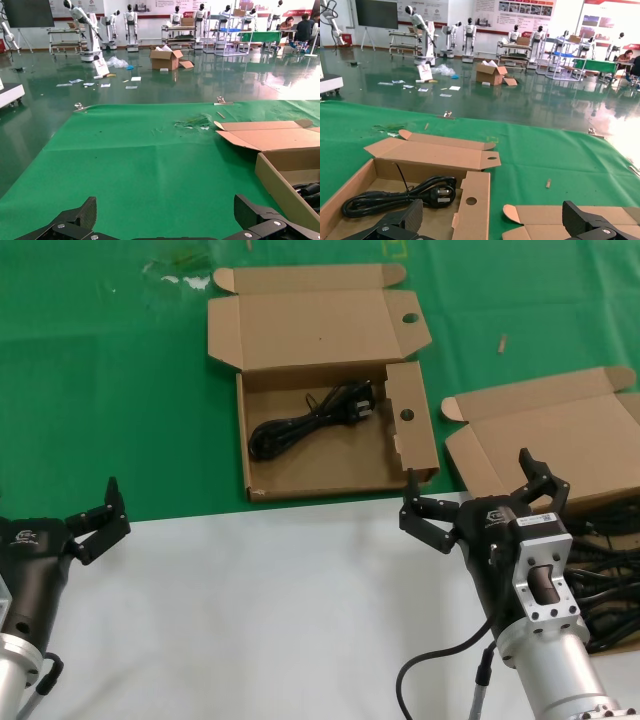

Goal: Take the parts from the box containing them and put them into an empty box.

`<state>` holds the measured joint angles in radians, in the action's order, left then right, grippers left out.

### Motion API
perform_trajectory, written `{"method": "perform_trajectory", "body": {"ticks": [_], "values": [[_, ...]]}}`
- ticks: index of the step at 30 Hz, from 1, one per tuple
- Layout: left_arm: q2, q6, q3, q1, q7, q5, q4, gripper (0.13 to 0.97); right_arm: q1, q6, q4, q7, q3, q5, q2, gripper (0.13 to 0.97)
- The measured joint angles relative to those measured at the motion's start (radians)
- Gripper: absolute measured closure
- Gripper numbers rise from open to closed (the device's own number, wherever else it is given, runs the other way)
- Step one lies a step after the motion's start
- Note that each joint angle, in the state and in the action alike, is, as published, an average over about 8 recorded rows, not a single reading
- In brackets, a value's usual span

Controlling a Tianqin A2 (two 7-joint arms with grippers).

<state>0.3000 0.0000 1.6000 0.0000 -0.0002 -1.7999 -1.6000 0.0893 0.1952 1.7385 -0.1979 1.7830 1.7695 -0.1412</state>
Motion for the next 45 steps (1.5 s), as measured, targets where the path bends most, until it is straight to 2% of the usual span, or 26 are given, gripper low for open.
{"method": "perform_trajectory", "body": {"ticks": [45], "values": [[0.0,0.0,0.0,0.0,0.0,0.0,0.0,0.132,0.0,0.0,0.0,0.0,0.0,0.0,0.0,0.129]]}}
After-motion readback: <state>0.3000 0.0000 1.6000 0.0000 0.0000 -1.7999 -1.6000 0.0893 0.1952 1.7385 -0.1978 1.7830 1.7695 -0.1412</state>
